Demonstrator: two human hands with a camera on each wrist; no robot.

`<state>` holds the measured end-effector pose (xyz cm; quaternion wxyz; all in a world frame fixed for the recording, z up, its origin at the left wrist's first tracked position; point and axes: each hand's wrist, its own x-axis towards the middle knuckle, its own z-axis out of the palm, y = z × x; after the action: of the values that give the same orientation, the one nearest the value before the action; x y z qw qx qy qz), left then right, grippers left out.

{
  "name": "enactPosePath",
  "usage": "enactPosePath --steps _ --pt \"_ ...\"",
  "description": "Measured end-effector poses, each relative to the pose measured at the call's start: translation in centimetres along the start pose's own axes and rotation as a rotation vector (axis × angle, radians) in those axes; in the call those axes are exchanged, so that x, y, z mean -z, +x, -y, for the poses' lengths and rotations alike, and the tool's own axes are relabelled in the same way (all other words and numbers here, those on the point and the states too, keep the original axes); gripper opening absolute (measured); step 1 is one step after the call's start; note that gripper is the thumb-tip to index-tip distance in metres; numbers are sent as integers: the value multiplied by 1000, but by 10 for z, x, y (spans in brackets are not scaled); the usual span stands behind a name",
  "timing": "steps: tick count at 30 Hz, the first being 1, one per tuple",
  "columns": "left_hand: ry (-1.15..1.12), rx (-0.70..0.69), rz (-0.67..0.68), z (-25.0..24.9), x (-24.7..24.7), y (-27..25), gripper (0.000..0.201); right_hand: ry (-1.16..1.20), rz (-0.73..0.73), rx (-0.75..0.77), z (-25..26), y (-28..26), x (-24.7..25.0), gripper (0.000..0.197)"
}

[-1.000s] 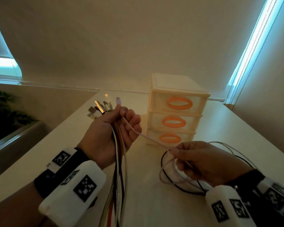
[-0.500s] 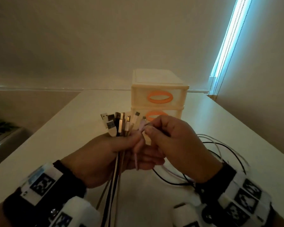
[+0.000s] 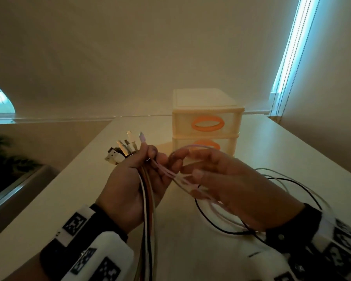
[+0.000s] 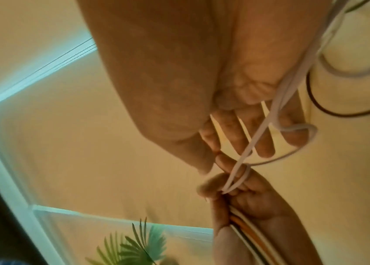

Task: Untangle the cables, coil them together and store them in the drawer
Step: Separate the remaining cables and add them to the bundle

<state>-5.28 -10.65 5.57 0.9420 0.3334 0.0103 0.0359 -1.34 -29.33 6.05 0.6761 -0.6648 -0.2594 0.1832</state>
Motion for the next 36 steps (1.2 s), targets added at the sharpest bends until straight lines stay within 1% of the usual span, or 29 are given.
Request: enactPosePath --steps 1,2,4,5,6,7,8,9,11,13,14,15,16,18,19,20,21,22,24,25,26,28,30,31,32,33,34,35,36 --pt "-5 -5 -6 -2 0 0 42 179 -85 -40 2 2 4 42" --pt "1 -10 -15 -4 1 0 41 327 -171 -67 3 4 10 39" --pt "1 -11 -19 -8 2 -1 40 564 -285 -122 6 6 27 19" --pt "-11 -3 -14 -10 3 0 39 629 -335 -145 4 6 36 19" --pt "-21 6 -1 -11 5 1 39 627 -372 -152 1 6 44 20" --pt "-20 18 11 -11 7 1 40 559 -396 -152 -1 6 49 21" --pt "-11 29 18 -10 9 2 40 446 -370 -158 -4 6 53 23" --pt "1 39 25 -9 11 3 40 317 -298 -171 -5 5 53 26" --pt "13 48 39 -7 12 5 40 157 -34 -250 -6 1 48 27" --pt "13 39 35 -8 13 5 39 134 227 -316 -3 -3 45 36" --pt "9 37 30 -9 13 5 39 162 318 -305 -3 -4 45 44" --pt "-2 41 26 -10 12 5 39 238 368 -270 -2 -4 45 52" --pt "-15 49 24 -11 11 4 39 359 372 -245 -2 -2 45 61" --pt "-24 64 30 -11 9 3 39 537 285 -181 -1 2 40 70" --pt "-21 69 37 -11 9 3 38 521 195 -124 -2 4 36 67" --pt "-16 75 46 -10 8 2 37 435 83 -68 -5 5 32 60" --pt "-11 81 55 -9 7 2 37 309 -21 -28 -8 6 27 54" --pt "-6 84 62 -9 6 2 36 149 -90 12 -12 7 24 56" --pt "3 78 66 -9 6 2 37 -254 -153 127 -18 6 21 71" --pt "3 74 65 -10 6 2 37 -473 -169 187 -19 5 21 72" --pt "0 72 66 -11 6 2 37 -701 -180 227 -20 4 23 68" --pt "-3 70 76 -12 8 2 37 -1049 -164 256 -14 2 25 41" --pt "3 73 84 -12 9 3 37 -1168 -159 225 -6 0 32 15" --pt "8 74 87 -13 11 4 37 -1153 -210 220 -5 1 39 10" --pt "13 71 88 -14 12 5 37 -1059 -314 216 -2 2 47 10" --pt "17 67 87 -15 14 6 36 -851 -458 207 2 3 56 12" --pt "17 64 83 -16 16 7 36 -579 -596 148 6 3 67 13" --pt "15 61 79 -17 18 8 36 -312 -678 49 8 3 79 15" --pt "17 55 75 -18 19 8 36 -92 -698 -51 8 1 92 17"
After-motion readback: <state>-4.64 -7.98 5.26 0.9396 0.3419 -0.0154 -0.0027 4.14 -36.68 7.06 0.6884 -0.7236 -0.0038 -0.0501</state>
